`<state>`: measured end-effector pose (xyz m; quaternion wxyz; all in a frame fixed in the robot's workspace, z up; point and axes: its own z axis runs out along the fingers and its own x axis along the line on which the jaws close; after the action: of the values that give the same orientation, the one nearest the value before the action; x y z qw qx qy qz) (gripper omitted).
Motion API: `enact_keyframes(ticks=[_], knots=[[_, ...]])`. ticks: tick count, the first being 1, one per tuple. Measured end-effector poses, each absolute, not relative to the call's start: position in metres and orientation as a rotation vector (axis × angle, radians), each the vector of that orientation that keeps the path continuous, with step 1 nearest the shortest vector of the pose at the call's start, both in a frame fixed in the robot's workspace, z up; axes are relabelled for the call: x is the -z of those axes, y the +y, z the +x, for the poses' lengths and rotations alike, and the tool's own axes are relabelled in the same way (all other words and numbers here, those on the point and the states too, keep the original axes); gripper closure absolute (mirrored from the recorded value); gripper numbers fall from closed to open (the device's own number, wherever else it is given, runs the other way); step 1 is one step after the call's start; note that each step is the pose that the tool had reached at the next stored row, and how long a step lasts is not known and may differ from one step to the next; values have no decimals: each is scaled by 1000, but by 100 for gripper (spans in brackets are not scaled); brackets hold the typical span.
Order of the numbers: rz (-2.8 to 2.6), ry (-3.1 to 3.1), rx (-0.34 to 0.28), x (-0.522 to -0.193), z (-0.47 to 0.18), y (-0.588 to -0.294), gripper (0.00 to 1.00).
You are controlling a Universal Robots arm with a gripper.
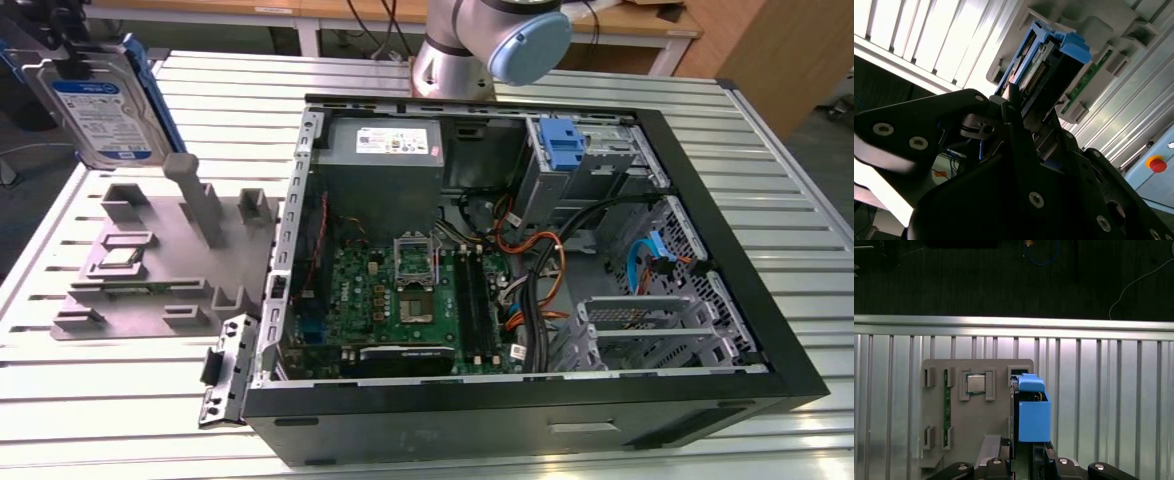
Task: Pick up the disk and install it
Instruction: 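Pick up the disk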
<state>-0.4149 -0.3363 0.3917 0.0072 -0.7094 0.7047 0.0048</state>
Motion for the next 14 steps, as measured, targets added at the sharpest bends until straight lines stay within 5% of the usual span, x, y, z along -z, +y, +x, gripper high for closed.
enact_keyframes(ticks=[14], knots=[[-2219,2204,-15,-394,-415,-336,65]])
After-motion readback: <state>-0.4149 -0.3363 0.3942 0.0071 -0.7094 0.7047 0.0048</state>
